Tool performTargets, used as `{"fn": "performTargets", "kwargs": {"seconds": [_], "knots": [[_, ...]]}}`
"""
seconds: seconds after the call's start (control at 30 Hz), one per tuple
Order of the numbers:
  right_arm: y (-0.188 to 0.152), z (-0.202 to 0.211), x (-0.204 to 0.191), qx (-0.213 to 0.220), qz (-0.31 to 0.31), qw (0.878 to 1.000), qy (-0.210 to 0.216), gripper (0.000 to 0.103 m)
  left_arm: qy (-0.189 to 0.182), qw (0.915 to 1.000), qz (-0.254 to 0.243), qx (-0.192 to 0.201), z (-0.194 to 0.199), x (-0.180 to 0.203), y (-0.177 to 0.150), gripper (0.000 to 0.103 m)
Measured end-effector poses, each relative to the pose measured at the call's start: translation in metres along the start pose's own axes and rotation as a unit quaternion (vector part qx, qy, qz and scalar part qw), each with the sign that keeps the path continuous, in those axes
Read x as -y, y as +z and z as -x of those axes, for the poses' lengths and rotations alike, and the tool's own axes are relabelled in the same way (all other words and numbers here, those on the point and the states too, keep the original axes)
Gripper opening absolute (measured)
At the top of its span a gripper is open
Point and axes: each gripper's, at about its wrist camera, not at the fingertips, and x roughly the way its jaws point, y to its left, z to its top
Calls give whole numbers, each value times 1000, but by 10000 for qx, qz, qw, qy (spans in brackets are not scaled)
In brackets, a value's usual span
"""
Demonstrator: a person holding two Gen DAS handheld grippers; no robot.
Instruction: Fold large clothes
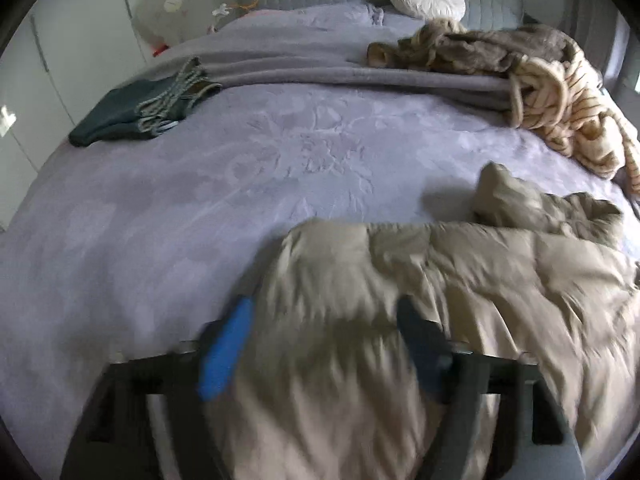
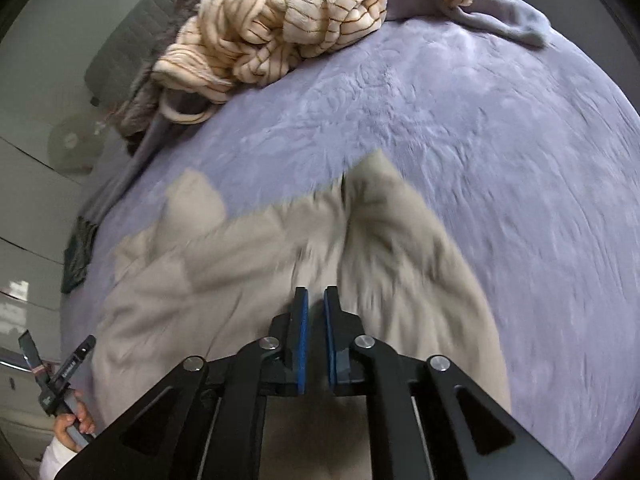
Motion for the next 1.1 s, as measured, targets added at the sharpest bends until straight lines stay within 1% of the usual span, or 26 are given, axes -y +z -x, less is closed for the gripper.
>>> {"fn": "performTargets", "kwargs": {"seconds": [0.03, 0.13, 0.17, 0.2, 0.27, 0.33, 0.4, 0.47, 0.5, 0.57, 0.6, 0.67, 0.73, 0.77, 0.8, 0.83, 0.93, 1.0, 1.03, 1.07, 1.1], "knots": [[-11, 7, 0, -20, -49, 10000, 38, 13, -61, 10000, 7, -8, 9, -2, -7, 79], [-34, 19, 0, -91, -165, 9997, 124, 15, -194, 9995, 90, -221, 26, -6, -31, 80], [-44, 23, 2, -118, -204, 9996, 135, 15, -212, 9994, 113, -259, 30, -6, -36, 84], [-54, 27, 3, -154, -237, 9995, 147, 15, -208, 9993, 158, -284, 34, -6, -42, 102], [-71, 35, 5, -221, -291, 9992, 182, 15, -228, 9990, 290, -240, 47, -7, -57, 103], [-87, 41, 7, -266, -356, 9988, 212, 15, -203, 9986, 349, -333, 54, -6, -67, 103], [-101, 48, 9, -309, -456, 9981, 262, 25, -206, 9978, 368, -510, 57, -5, -78, 103], [-116, 55, 12, -313, -600, 9970, 387, 55, -289, 9961, 435, -707, 58, -6, -89, 103], [-122, 58, 13, -317, -651, 9964, 449, 58, -316, 9954, 446, -791, 58, -7, -94, 103], [-133, 62, 15, -346, -711, 9958, 472, 60, -405, 9932, 470, -987, 56, -9, -104, 103], [-139, 62, 17, -370, -751, 9953, 484, 62, -547, 9909, 530, -1108, 54, -12, -109, 103], [-147, 60, 22, -410, -903, 9936, 549, 76, -736, 9869, 706, -1253, 53, -17, -120, 103], [-155, 55, 29, -476, -1132, 9902, 658, 80, -979, 9814, 949, -1354, 53, -25, -131, 103], [-160, 51, 35, -528, -1313, 9870, 765, 81, -1080, 9786, 1071, -1389, 52, -28, -135, 103], [-163, 48, 38, -552, -1419, 9849, 819, 81, -1223, 9741, 1246, -1436, 51, -32, -140, 103], [-166, 44, 42, -575, -1581, 9815, 911, 85, -1334, 9703, 1376, -1479, 49, -35, -143, 103], [-171, 36, 52, -538, -1970, 9717, 1190, 85, -1696, 9553, 1793, -1629, 40, -45, -155, 103], [-172, 32, 55, -497, -2135, 9668, 1314, 89, -1843, 9496, 1902, -1677, 35, -46, -159, 103], [-172, 31, 56, -488, -2189, 9648, 1375, 92, -1924, 9463, 1956, -1708, 33, -46, -161, 103], [-172, 28, 56, -497, -2235, 9627, 1439, 103, -1988, 9442, 1987, -1718, 30, -47, -161, 103], [-172, 26, 57, -508, -2261, 9610, 1506, 103, -2053, 9423, 2008, -1723, 28, -46, -162, 103]]}}
